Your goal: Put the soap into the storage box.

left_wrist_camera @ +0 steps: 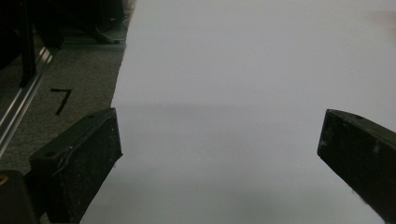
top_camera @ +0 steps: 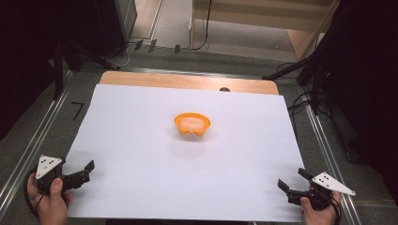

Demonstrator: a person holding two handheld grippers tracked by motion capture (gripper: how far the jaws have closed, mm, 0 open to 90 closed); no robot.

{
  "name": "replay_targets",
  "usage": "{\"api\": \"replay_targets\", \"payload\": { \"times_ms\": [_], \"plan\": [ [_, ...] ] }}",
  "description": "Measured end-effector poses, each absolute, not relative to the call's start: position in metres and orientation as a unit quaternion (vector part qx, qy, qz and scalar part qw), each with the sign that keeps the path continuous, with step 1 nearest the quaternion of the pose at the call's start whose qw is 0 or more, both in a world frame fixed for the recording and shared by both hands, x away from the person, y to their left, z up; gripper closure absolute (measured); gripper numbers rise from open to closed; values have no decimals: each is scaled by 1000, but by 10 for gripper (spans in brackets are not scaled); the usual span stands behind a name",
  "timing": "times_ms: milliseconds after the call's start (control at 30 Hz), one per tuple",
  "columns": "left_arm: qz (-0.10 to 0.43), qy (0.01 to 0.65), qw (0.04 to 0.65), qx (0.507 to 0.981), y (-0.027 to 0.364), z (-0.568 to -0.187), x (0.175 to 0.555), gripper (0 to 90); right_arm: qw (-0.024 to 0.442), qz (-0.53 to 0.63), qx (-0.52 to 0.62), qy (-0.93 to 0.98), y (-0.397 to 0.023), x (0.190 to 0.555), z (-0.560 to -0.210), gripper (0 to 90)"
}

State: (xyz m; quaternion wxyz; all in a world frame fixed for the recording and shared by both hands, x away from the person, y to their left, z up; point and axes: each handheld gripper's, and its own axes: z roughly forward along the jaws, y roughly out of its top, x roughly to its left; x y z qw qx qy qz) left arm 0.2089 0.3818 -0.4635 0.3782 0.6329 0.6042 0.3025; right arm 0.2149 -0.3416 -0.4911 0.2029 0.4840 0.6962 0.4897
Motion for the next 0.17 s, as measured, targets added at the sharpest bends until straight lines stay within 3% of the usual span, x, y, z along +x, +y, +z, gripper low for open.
{"api": "replay_targets", "payload": {
  "times_ms": [167],
  "plan": [
    [302, 605, 375, 634, 382, -463, 209, 0, 208, 483, 485, 698, -340, 215, -491, 0]
  ]
}}
